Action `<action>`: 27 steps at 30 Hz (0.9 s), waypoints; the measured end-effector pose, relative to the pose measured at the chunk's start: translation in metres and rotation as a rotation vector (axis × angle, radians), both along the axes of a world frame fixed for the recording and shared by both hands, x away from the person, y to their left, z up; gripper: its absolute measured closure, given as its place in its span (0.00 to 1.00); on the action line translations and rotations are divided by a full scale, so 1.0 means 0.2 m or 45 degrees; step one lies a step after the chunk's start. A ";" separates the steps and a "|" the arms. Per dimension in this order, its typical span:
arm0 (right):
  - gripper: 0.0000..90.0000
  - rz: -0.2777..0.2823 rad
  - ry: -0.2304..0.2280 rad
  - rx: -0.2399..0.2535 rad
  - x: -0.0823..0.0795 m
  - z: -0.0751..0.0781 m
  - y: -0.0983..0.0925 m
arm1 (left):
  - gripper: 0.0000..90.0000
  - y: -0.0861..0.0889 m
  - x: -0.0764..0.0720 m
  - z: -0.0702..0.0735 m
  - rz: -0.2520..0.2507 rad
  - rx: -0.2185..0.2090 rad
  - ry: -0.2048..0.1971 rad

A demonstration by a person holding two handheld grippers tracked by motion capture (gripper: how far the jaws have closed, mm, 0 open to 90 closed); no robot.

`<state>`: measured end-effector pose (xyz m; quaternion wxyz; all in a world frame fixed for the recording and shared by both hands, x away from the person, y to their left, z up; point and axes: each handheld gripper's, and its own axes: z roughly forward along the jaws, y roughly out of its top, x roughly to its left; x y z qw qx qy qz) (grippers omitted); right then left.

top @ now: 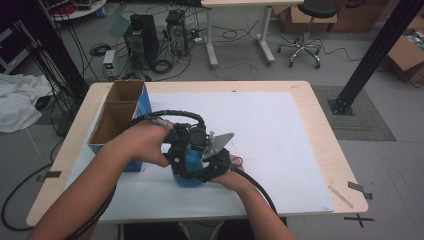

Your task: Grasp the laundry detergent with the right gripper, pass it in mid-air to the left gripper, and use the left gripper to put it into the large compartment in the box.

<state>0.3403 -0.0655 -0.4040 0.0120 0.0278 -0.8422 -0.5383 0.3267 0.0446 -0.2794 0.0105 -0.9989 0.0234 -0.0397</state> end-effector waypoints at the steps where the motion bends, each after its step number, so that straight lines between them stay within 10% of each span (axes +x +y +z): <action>1: 0.51 0.000 -0.002 0.002 0.00 0.00 0.00 | 0.18 0.00 0.00 0.00 0.004 0.004 0.002; 27: 0.51 -0.011 0.012 0.011 0.00 0.00 0.00 | 0.30 0.00 0.00 0.00 0.025 0.019 -0.031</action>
